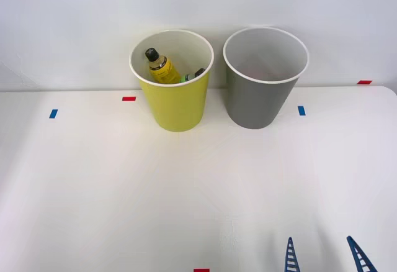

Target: Put cans in the gray bin, plastic bottles in the light green bin

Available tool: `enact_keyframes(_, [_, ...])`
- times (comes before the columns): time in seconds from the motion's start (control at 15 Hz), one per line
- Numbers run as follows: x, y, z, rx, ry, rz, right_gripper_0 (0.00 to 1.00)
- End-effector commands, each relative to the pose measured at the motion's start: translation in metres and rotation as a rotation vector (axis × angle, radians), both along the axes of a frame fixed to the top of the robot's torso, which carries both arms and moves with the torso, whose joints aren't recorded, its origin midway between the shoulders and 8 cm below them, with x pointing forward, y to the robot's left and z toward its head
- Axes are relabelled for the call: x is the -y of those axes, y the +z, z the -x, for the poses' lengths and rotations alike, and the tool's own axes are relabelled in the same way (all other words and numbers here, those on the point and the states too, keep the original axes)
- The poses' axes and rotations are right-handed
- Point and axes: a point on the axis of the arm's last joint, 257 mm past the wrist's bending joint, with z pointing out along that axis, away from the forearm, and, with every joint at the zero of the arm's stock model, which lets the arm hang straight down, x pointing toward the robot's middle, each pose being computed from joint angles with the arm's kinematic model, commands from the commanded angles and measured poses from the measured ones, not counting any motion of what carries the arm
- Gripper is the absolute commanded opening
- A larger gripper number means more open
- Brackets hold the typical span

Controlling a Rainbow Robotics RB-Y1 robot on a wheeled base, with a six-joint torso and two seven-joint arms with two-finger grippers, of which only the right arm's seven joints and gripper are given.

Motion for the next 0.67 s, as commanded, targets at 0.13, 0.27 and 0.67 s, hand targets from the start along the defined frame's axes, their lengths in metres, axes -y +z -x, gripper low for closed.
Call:
enact_keyframes(0.13, [0.0, 0.0, 0.0, 0.0, 0.0, 0.0, 1.0])
enact_keyframes(0.27, [0.0, 0.0, 0.0, 0.0, 0.0, 0.0, 1.0])
enact_keyframes(0.67, [0.0, 0.0, 0.0, 0.0, 0.0, 0.0, 1.0])
